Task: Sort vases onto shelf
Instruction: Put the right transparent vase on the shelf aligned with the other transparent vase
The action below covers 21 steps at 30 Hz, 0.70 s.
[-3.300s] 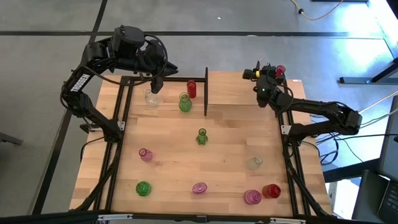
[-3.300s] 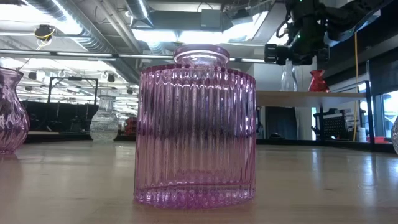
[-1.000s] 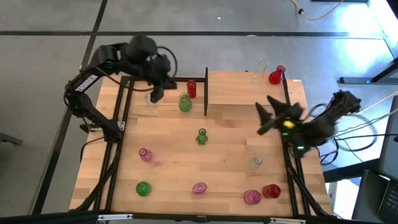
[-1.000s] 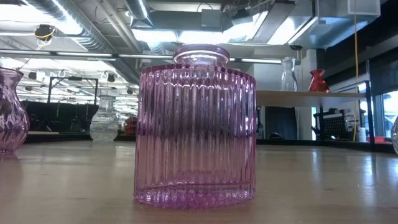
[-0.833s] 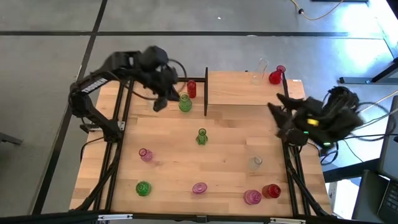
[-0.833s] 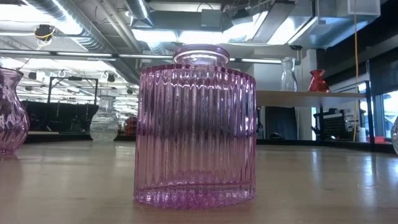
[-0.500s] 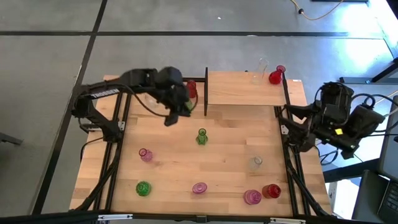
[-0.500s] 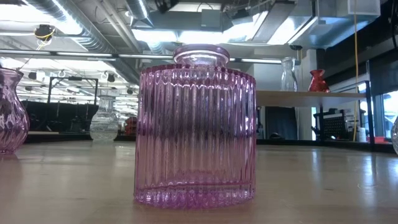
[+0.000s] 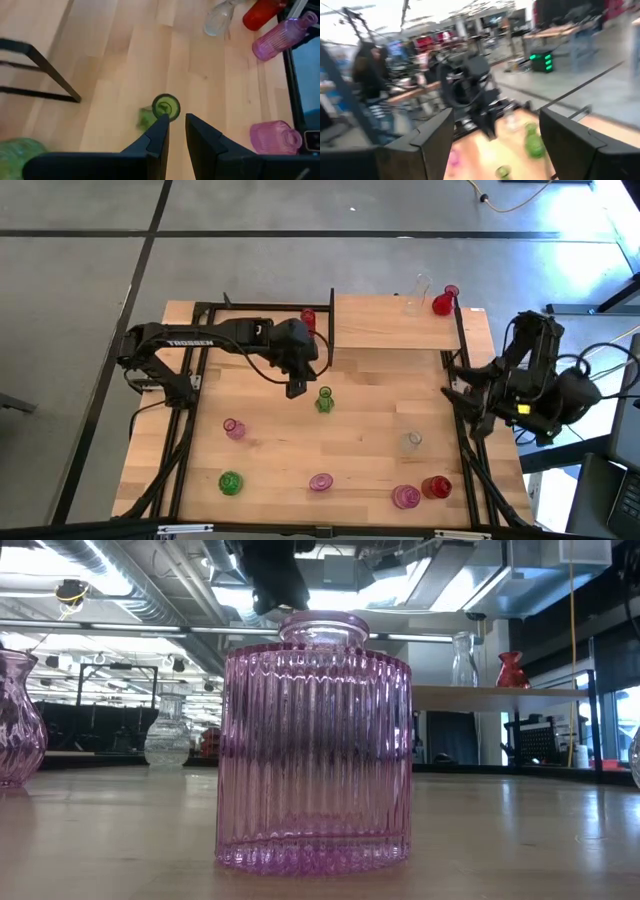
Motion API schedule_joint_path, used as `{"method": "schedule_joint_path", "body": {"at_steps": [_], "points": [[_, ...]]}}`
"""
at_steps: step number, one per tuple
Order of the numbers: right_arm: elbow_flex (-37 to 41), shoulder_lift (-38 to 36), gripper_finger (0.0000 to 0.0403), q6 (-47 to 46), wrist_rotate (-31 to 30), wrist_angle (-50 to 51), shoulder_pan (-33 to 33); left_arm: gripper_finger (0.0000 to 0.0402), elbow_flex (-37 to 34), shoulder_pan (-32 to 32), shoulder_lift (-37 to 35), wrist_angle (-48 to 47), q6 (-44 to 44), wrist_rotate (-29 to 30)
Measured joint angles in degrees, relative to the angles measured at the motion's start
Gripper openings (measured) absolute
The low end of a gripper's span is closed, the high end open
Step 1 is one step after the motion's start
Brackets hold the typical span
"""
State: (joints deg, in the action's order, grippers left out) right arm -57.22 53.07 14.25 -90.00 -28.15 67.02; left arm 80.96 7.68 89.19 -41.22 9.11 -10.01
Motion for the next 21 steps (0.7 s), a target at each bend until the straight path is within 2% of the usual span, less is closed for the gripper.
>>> {"method": "schedule_joint_path", "body": {"at_steps": [4, 10, 16, 21], "points": [[4.8, -1.3, 0.0271, -8.8, 0.0, -0.5, 6.6, 0.0057, -0.1, -0.2, 0.0, 0.4, 1.7, -1.5], [7.5, -0.6, 0.0257, -10.9, 0.0, -0.6, 7.2, 0.0057, -0.1, -1.0, 0.0, 1.9, 3.0, -1.2], [7.5, -0.5, 0.0214, -10.6, 0.0, -1.5, 3.2, 0.0057, -0.1, -1.7, 0.0, 2.1, 3.0, -1.2], [2.7, -0.1, 0.0203, -1.6, 0.4, -2.0, -1.0, 0.0057, -0.1, -1.6, 0.0, 2.5, 3.0, -1.2]]}}
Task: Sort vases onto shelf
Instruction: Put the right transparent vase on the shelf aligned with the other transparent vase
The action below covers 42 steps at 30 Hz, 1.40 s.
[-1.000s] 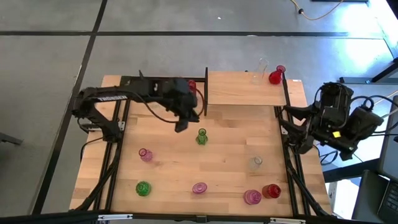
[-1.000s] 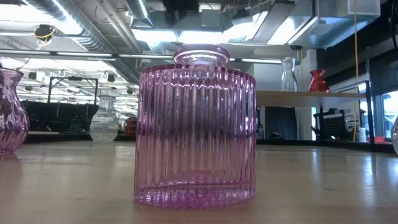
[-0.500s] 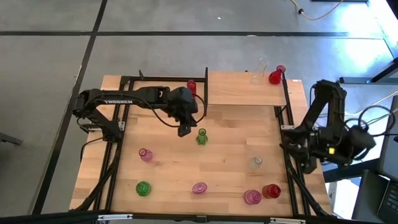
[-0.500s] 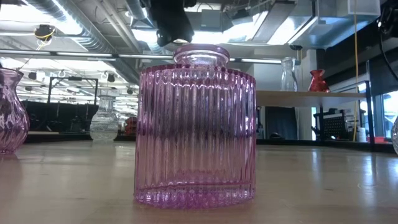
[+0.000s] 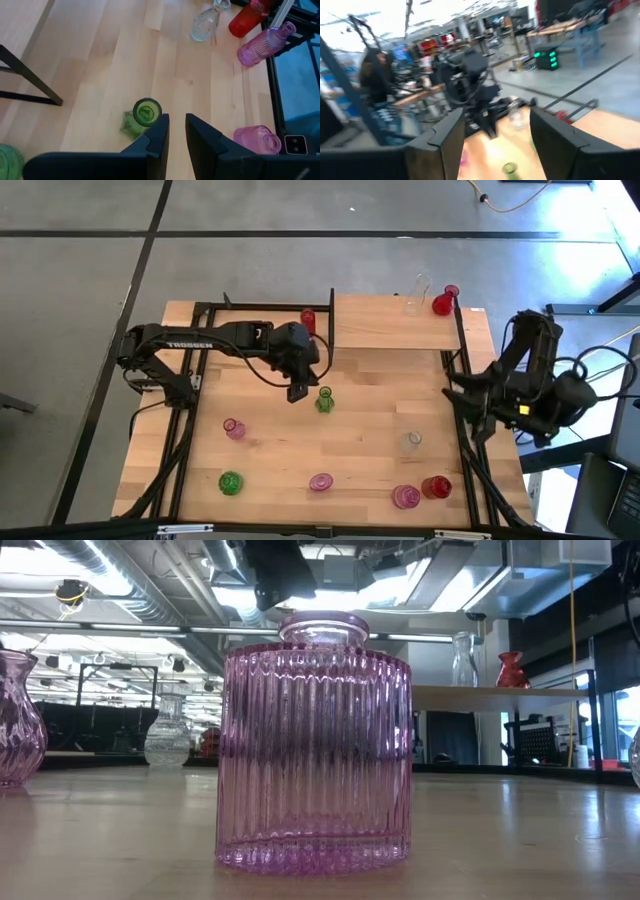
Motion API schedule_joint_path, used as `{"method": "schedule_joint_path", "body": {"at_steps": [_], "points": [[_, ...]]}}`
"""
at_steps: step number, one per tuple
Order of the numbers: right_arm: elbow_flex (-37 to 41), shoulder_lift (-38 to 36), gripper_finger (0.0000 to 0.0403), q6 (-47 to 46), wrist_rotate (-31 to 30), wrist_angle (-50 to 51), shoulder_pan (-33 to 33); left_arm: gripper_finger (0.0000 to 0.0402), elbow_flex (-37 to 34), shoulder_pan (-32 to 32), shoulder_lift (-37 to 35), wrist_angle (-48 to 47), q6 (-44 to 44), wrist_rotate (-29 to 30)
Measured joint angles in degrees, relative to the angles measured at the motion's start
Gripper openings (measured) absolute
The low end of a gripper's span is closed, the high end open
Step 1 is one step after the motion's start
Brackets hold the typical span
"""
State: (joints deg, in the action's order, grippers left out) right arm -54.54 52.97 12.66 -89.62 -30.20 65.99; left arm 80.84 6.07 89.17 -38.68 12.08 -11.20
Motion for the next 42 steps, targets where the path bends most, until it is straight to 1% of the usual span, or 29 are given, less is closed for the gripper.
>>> {"method": "schedule_joint_path", "body": {"at_steps": [5, 8, 11, 16, 18, 19, 21, 22, 23, 25, 27, 29, 30, 32, 36, 39, 40, 42], "points": [[-1.2, -2.0, 0.0202, 5.2, -0.3, 0.4, -4.6, 0.0057, 0.0, 0.2, 0.0, 2.6, 0.0, 0.0], [-1.4, -3.2, 0.0202, 11.7, -0.4, -0.1, -9.3, 0.0057, 0.0, 0.2, 0.0, 3.4, 0.0, 0.0], [-1.4, -3.3, 0.0202, 18.3, -0.4, 0.3, -17.1, 0.0057, 0.0, 0.2, 0.0, 3.8, 0.8, 0.0], [-1.3, -3.7, 0.0202, 24.9, -0.2, 0.6, -31.4, 0.0057, 0.0, 0.2, 0.0, 3.8, 1.5, 0.0], [-1.3, -4.4, 0.0202, 25.5, 1.5, 3.0, -35.0, 0.0057, 0.0, 0.2, 0.0, 3.8, 2.6, 0.0], [-1.3, -4.8, 0.0202, 25.1, 3.5, 4.8, -36.3, 0.0057, 0.0, 0.2, 0.0, 3.8, 2.9, 0.0], [-1.3, -5.5, 0.0202, 22.1, 8.2, 9.8, -38.9, 0.0057, 0.0, 0.1, 0.0, 3.8, 3.5, 0.0], [-1.3, -5.9, 0.0202, 18.8, 10.6, 13.5, -40.3, 0.0057, 0.0, 0.0, 0.0, 3.8, 3.9, 0.1], [-1.3, -6.2, 0.0202, 14.7, 13.1, 17.8, -42.0, 0.0057, 0.0, 0.0, 0.0, 3.9, 4.0, 0.1], [-1.3, -6.7, 0.0202, 3.5, 21.9, 29.8, -46.4, 0.0057, 0.0, 0.0, 0.0, 3.9, 4.2, 0.2], [-1.3, -6.6, 0.0202, -7.7, 33.4, 42.7, -53.2, 0.0057, 0.0, 0.0, 0.0, 4.3, 4.4, 0.2], [-1.3, -5.2, 0.0202, -14.7, 47.4, 54.4, -61.3, 0.0057, 0.0, 0.0, 0.0, 5.0, 4.5, 0.2], [-1.3, -4.2, 0.0202, -16.1, 54.2, 58.7, -65.5, 0.0057, 0.0, 0.0, 0.0, 5.4, 4.8, 0.2], [-1.2, -2.1, 0.0202, -16.8, 66.9, 63.9, -72.7, 0.0057, 0.0, 0.0, 0.0, 6.0, 5.8, 0.2], [-2.1, -0.9, 0.0202, -16.5, 86.4, 67.6, -83.4, 0.0057, 0.0, 0.0, 0.0, 6.7, 7.3, 0.2], [-7.0, -0.7, 0.0202, -16.8, 97.6, 78.8, -88.1, 0.0057, 0.0, -0.2, 0.0, 6.7, 8.6, 0.7], [-9.3, -0.4, 0.0202, -16.8, 100.3, 83.7, -88.8, 0.0057, 0.0, -0.3, 0.0, 6.7, 8.9, 1.3], [-14.0, 0.2, 0.0202, -16.8, 103.3, 94.5, -89.0, 0.0057, 0.0, -0.7, 0.0, 6.7, 8.9, 2.5]]}}
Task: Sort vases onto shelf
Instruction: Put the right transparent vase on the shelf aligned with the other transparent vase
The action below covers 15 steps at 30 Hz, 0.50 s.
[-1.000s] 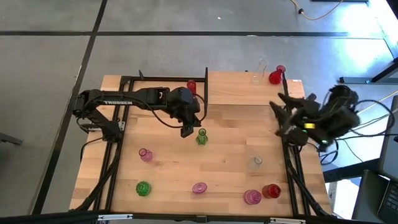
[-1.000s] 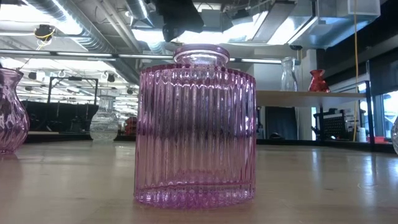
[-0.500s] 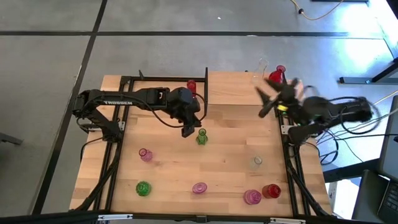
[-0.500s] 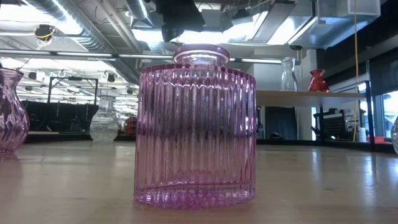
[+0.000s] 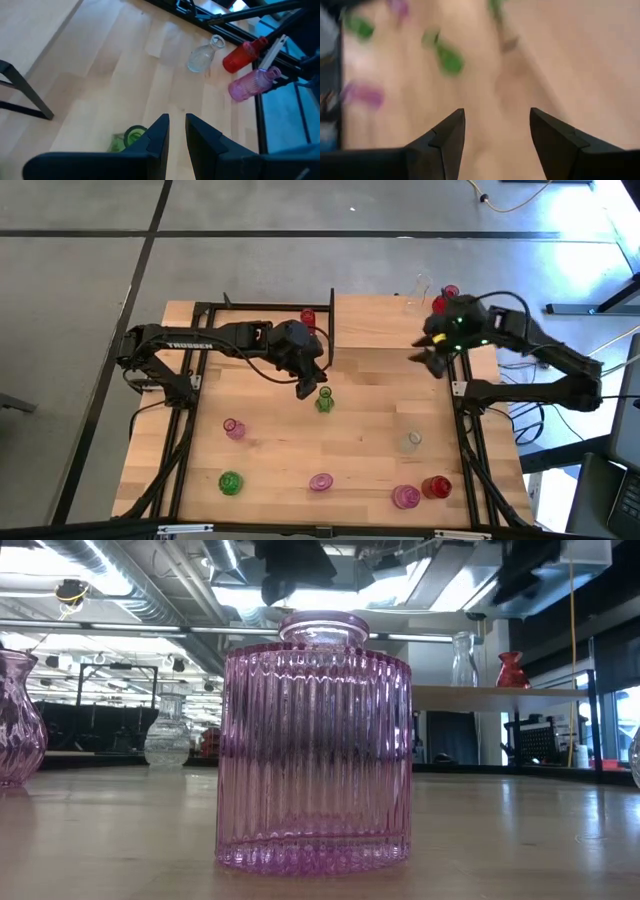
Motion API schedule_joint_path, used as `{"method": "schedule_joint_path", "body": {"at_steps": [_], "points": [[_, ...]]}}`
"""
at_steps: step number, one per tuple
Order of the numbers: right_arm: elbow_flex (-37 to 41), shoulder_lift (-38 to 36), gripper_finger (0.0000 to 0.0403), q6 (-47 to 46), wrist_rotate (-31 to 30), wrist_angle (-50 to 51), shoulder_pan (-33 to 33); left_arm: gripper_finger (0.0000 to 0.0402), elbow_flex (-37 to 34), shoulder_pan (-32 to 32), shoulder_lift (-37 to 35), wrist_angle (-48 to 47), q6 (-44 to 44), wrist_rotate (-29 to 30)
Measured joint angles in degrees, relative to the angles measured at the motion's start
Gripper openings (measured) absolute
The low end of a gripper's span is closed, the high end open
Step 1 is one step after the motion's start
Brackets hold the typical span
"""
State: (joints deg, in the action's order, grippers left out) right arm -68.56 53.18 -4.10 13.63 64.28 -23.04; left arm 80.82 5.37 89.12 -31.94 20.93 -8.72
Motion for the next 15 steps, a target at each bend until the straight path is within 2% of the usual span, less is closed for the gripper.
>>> {"method": "schedule_joint_path", "body": {"at_steps": [3, 7, 12, 15], "points": [[-6.3, 0.3, 0.0202, -0.1, 2.2, 10.6, 0.7, 0.0057, 0.0, -0.7, 0.0, 0.0, 0.0, 2.3], [-9.8, -1.5, 0.0202, -4.6, 5.7, 15.6, 3.7, 0.0057, 0.0, -0.7, 0.0, 0.1, -0.4, 3.8], [-5.8, -5.0, 0.0202, -14.7, 7.5, 17.5, 11.6, 0.0057, 0.0, -0.2, 0.0, 0.4, -0.5, 3.9], [-1.0, -7.3, 0.0202, -23.0, 6.9, 13.9, 18.7, 0.0057, 0.0, -0.3, 0.0, 0.7, -0.5, 5.8]]}}
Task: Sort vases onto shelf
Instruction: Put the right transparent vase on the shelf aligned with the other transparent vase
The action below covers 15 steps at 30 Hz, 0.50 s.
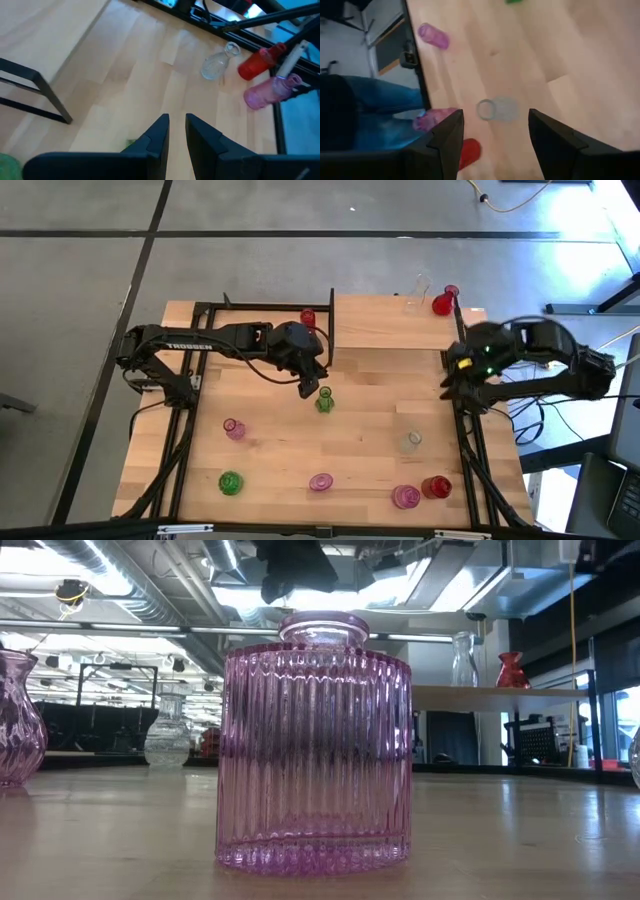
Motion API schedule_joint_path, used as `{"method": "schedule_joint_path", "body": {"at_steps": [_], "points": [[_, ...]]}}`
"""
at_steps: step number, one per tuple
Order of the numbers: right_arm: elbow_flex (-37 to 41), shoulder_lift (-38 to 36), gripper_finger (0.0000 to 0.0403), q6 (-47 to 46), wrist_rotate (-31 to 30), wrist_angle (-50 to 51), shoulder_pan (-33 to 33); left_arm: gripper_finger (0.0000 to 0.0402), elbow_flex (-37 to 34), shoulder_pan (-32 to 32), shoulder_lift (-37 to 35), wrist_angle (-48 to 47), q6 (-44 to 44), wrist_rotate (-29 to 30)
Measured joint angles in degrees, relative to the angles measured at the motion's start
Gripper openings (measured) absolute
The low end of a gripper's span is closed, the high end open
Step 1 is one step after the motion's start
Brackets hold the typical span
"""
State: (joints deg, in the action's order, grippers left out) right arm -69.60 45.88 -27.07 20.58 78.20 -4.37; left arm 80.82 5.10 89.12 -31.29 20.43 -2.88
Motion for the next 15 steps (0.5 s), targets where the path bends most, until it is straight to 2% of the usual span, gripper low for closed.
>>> {"method": "schedule_joint_path", "body": {"at_steps": [8, 12, 15], "points": [[12.8, -2.5, 0.0202, -18.2, -9.7, -12.4, 19.1, 0.0057, 0.0, 0.0, 0.0, 1.7, 0.0, 2.3], [17.2, -2.4, 0.0202, -28.7, -16.3, -16.6, 25.4, 0.0057, 0.0, 0.0, 0.0, 1.8, 0.0, 2.3], [18.4, -2.5, 0.0202, -31.6, -21.1, -18.6, 28.3, 0.0057, 0.0, 0.0, 0.0, 1.8, 0.0, 2.4]]}}
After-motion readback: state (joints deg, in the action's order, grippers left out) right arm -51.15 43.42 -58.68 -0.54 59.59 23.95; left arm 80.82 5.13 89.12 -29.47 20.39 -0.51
